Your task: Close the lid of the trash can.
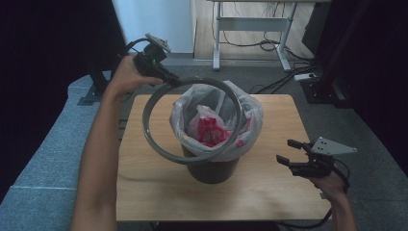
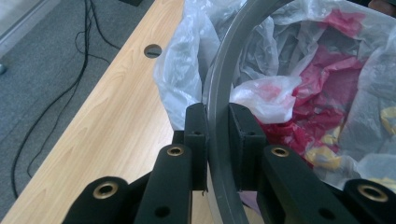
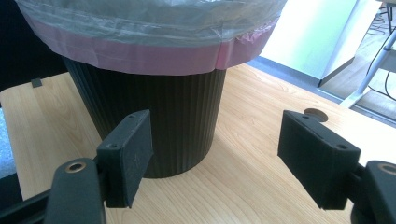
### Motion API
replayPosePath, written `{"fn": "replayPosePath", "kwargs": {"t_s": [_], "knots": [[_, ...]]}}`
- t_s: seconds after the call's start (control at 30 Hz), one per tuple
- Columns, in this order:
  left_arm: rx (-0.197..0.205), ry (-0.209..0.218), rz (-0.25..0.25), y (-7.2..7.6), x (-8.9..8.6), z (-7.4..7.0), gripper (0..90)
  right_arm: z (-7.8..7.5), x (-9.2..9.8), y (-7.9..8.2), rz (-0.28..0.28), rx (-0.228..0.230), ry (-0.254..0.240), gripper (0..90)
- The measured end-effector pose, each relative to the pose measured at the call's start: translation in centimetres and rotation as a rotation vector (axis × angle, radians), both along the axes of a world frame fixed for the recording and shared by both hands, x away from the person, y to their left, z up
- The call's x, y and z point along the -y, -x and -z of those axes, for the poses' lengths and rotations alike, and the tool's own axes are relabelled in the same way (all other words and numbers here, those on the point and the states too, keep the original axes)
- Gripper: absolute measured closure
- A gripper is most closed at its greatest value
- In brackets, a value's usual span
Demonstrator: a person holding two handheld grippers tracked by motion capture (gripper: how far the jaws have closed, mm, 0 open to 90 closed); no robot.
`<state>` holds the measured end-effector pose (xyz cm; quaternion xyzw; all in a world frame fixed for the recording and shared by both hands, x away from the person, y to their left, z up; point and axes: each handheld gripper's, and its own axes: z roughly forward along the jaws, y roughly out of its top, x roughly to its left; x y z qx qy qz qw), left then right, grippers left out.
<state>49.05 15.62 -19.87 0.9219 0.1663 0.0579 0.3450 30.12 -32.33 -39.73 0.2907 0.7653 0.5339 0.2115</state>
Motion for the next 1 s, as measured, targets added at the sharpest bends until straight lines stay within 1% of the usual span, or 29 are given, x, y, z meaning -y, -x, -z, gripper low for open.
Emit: {"fn": "replayPosePath", "kwargs": {"t_s": [0.07,0.1,0.23,0.33,0.4,0.47,0.5,0.53,0.6,0.63,0.7,0.73,0.77,0.9,1.0], "knots": [[-0.001,0.003,0.005,-0.3,0.4,-0.1,78.8,0.0,0.1,0.0,0.003,-0.001,-0.001,25.7],[-0.008,0.011,0.01,-0.4,0.5,-0.1,78.9,0.0,0.1,0.0,0.002,0.0,-0.001,25.6],[-0.007,0.001,0.019,-0.9,1.4,0.0,78.9,0.0,0.2,0.1,0.003,0.002,-0.004,25.9],[-0.006,-0.02,0.009,-1.4,2.1,0.2,78.9,0.2,0.3,0.0,0.004,-0.001,-0.003,25.9],[-0.004,-0.019,0.003,-1.8,2.4,0.3,78.9,0.3,0.4,0.0,0.006,-0.001,-0.002,25.9],[-0.008,-0.017,0.003,-2.1,2.8,0.5,78.8,0.4,0.5,0.0,0.01,-0.004,-0.004,26.0],[-0.017,-0.013,0.006,-2.3,2.9,0.5,78.8,0.4,0.5,0.0,0.01,-0.003,-0.004,26.0],[-0.014,-0.012,0.003,-2.5,3.0,0.6,78.8,0.4,0.6,-0.1,0.011,-0.004,-0.005,26.1],[-0.017,-0.017,-0.005,-2.8,3.4,0.8,78.8,0.5,0.6,-0.1,0.011,-0.007,-0.006,26.1],[-0.012,-0.021,-0.008,-2.9,3.6,0.8,78.8,0.5,0.6,-0.1,0.011,-0.006,-0.005,26.1],[-0.013,-0.03,-0.011,-3.2,3.9,1.0,78.8,0.6,0.7,0.0,0.01,-0.004,-0.006,26.1],[-0.006,-0.034,-0.016,-3.3,4.1,1.2,78.9,0.6,0.7,0.0,0.011,-0.004,-0.008,26.1],[-0.013,-0.037,-0.02,-3.4,4.2,1.3,78.9,0.6,0.8,0.0,0.012,-0.004,-0.005,26.1],[-0.008,-0.049,-0.025,-3.7,4.8,1.8,78.8,0.6,1.0,0.2,0.018,-0.004,-0.008,26.1],[-0.009,-0.057,-0.039,-4.0,5.0,2.2,78.9,0.6,1.0,0.3,0.019,-0.003,-0.008,26.1]]}}
